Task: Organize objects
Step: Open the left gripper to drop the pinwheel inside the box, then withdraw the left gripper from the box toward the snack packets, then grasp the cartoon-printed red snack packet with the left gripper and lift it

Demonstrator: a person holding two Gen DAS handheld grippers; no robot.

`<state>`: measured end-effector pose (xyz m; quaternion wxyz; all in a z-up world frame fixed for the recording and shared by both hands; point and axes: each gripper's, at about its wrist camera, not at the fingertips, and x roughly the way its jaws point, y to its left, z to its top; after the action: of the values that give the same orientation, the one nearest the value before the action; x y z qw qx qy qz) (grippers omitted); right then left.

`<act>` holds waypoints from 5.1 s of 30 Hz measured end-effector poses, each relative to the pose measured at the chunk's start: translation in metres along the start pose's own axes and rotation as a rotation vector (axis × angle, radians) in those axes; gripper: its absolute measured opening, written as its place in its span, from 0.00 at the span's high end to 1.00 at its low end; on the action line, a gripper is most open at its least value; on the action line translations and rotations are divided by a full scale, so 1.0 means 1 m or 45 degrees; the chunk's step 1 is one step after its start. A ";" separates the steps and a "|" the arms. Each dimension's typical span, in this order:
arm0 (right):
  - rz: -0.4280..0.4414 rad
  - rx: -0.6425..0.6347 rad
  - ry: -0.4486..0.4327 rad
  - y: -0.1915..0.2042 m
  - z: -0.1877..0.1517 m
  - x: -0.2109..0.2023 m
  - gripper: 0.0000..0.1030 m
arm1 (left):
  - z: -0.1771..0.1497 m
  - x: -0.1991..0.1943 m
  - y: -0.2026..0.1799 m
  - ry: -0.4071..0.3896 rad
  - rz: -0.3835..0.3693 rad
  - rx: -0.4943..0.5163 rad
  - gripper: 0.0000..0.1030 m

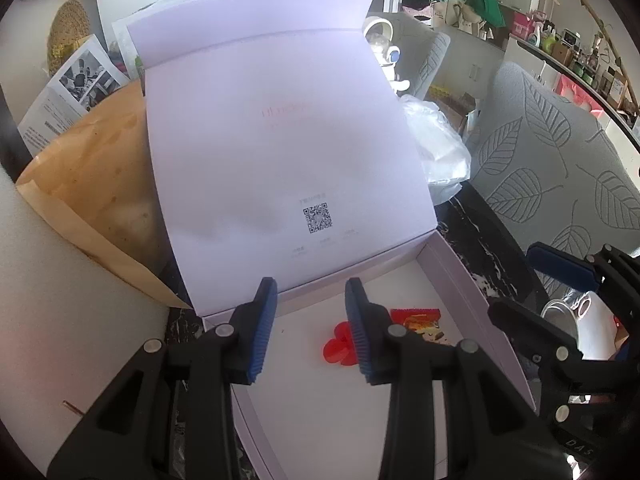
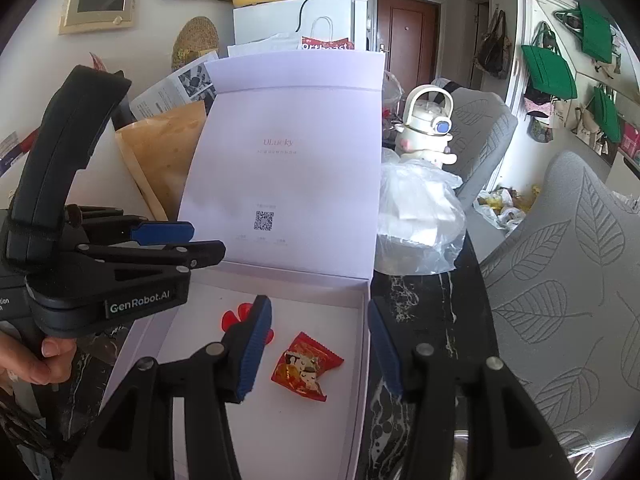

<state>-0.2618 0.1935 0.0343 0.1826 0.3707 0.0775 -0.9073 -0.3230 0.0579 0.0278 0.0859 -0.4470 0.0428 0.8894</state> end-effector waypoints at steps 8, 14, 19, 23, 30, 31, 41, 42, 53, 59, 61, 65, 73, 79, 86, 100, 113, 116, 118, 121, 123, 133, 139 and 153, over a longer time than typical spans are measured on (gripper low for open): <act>-0.038 -0.006 -0.056 0.009 0.000 -0.044 0.50 | -0.006 -0.047 -0.003 -0.063 0.006 0.011 0.67; -0.069 -0.009 -0.092 0.019 -0.004 -0.078 0.50 | -0.014 -0.078 -0.008 -0.097 0.006 0.012 0.66; -0.089 -0.004 -0.113 0.028 -0.011 -0.105 0.50 | -0.024 -0.103 -0.008 -0.128 0.006 0.014 0.66; -0.107 0.013 -0.115 0.035 -0.017 -0.125 0.50 | -0.033 -0.122 -0.006 -0.159 0.018 -0.006 0.66; -0.117 0.011 -0.132 0.051 -0.029 -0.155 0.50 | -0.053 -0.153 0.000 -0.206 0.040 -0.028 0.66; -0.121 0.010 -0.134 0.054 -0.032 -0.159 0.50 | -0.057 -0.158 0.000 -0.208 0.044 -0.030 0.66; -0.139 -0.021 -0.140 0.078 -0.064 -0.187 0.50 | -0.092 -0.178 -0.006 -0.189 0.050 0.007 0.66; -0.144 -0.022 -0.141 0.080 -0.069 -0.190 0.50 | -0.096 -0.179 -0.007 -0.183 0.045 0.009 0.66; -0.125 0.001 -0.129 0.098 -0.111 -0.210 0.45 | -0.138 -0.196 -0.014 -0.181 0.014 0.039 0.54; -0.139 -0.020 -0.096 0.115 -0.139 -0.212 0.42 | -0.163 -0.194 -0.019 -0.174 0.028 0.060 0.54; -0.135 -0.027 -0.090 0.119 -0.147 -0.212 0.42 | -0.171 -0.191 -0.018 -0.158 0.019 0.055 0.53; -0.069 -0.005 -0.050 0.126 -0.164 -0.210 0.41 | -0.187 -0.184 -0.018 -0.125 0.008 0.064 0.49; -0.001 0.053 0.014 0.132 -0.187 -0.200 0.41 | -0.221 -0.177 -0.017 -0.073 -0.029 0.073 0.49; 0.053 0.057 0.038 0.134 -0.206 -0.188 0.41 | -0.241 -0.172 -0.017 -0.035 -0.042 0.079 0.44; 0.097 0.039 0.092 0.136 -0.233 -0.172 0.41 | -0.264 -0.158 -0.028 0.027 -0.054 0.134 0.40; 0.141 0.066 0.108 0.127 -0.275 -0.164 0.41 | -0.290 -0.137 -0.031 0.109 -0.228 0.079 0.36; 0.117 0.120 0.130 0.111 -0.288 -0.151 0.41 | -0.298 -0.104 -0.047 0.183 -0.211 0.148 0.29; 0.119 0.136 0.132 0.109 -0.288 -0.147 0.41 | -0.299 -0.097 -0.044 0.205 -0.214 0.156 0.30; 0.126 0.141 0.129 0.109 -0.287 -0.145 0.41 | -0.300 -0.098 -0.036 0.183 -0.245 0.120 0.39; 0.139 0.154 0.132 0.109 -0.285 -0.138 0.41 | -0.300 -0.100 -0.029 0.185 -0.287 0.096 0.48; 0.141 0.162 0.131 0.111 -0.283 -0.134 0.40 | -0.302 -0.101 -0.027 0.184 -0.274 0.104 0.50; 0.026 0.107 0.057 0.119 -0.260 -0.108 0.26 | -0.308 -0.109 -0.004 0.214 -0.302 0.014 0.52; 0.008 0.085 0.045 0.122 -0.244 -0.087 0.15 | -0.306 -0.108 0.015 0.200 -0.260 -0.072 0.52; 0.009 0.108 0.080 0.122 -0.227 -0.051 0.14 | -0.292 -0.094 0.032 0.174 -0.177 -0.194 0.52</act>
<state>-0.0349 0.1581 -0.0927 0.1672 0.4067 0.0433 -0.8971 -0.0441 -0.0289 -0.0710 0.1102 -0.5136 -0.0501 0.8495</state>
